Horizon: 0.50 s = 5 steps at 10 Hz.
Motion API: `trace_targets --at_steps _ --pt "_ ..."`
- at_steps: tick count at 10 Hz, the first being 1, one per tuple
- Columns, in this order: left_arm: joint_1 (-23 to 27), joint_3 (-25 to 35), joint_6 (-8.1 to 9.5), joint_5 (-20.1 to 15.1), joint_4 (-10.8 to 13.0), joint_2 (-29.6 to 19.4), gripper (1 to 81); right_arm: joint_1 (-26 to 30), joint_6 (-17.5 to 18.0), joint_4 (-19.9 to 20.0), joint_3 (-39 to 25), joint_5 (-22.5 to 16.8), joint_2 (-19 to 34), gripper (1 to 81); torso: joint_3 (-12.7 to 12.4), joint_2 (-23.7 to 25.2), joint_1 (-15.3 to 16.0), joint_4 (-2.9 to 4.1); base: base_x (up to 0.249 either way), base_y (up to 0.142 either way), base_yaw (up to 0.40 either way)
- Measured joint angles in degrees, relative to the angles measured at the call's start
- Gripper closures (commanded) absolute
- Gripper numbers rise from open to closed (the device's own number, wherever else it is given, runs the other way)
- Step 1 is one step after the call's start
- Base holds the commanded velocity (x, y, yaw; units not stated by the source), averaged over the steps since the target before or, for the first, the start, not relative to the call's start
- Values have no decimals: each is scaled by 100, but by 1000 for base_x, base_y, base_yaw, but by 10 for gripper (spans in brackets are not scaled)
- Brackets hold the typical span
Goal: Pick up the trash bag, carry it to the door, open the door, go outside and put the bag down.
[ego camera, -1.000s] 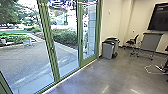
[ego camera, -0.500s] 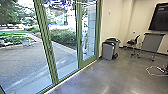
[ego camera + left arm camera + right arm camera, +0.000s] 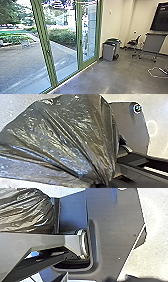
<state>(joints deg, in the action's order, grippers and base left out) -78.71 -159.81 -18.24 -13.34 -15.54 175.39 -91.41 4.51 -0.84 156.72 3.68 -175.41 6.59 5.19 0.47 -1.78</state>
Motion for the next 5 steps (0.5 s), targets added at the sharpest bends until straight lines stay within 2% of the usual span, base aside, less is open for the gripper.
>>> trace_targets --at_steps 5 --pt "0 0 0 -2 0 0 811 0 0 0 0 4 0 10 0 0 0 0 157 0 0"
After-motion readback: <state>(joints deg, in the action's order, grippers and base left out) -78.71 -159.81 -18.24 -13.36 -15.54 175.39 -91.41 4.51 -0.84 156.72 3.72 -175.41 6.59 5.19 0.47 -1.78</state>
